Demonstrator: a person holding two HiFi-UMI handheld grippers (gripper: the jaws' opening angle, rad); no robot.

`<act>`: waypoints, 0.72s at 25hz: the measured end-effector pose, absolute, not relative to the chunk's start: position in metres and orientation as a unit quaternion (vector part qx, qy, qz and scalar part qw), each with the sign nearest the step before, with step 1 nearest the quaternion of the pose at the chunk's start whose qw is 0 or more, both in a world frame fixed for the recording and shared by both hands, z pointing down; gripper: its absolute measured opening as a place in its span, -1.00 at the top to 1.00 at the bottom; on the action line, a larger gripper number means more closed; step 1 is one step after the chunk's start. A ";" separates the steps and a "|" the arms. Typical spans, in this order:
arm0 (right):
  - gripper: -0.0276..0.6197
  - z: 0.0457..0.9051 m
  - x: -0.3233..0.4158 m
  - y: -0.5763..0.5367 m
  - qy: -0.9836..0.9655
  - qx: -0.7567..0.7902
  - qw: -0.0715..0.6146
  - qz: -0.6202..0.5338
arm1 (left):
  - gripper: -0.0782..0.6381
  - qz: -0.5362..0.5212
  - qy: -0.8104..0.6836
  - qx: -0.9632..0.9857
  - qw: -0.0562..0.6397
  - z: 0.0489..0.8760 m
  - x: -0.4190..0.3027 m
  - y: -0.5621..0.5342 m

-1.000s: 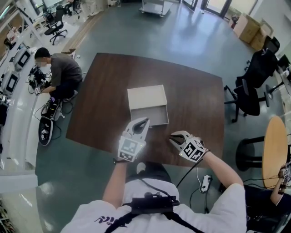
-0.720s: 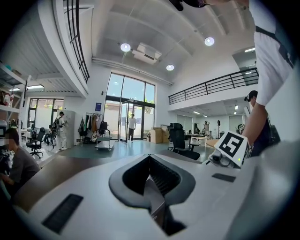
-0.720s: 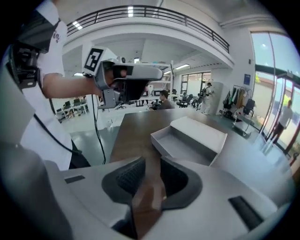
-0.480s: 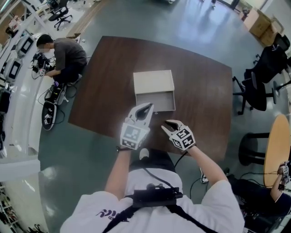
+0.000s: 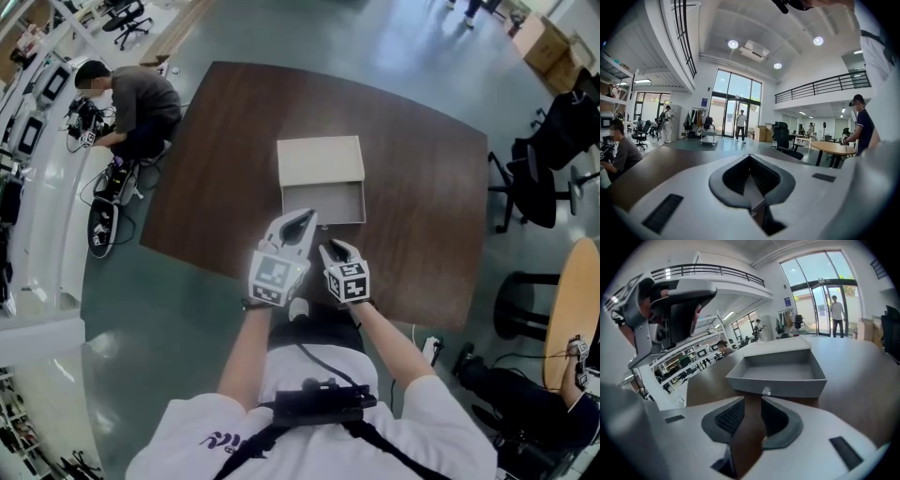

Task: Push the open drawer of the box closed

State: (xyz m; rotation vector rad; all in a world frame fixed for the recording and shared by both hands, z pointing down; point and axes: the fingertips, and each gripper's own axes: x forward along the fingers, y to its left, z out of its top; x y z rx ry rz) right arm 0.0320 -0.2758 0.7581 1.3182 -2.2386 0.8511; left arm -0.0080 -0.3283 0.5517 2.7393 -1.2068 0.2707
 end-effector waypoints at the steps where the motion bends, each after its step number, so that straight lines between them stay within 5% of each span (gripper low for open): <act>1: 0.64 0.762 0.032 -0.280 -0.792 0.486 0.200 0.310 | 0.76 0.092 -0.402 0.908 0.070 0.554 -0.008 -0.329; 18: 0.64 0.791 0.037 -0.326 -0.716 0.578 0.183 0.346 | 0.76 0.101 -0.426 0.894 0.094 0.574 -0.026 -0.352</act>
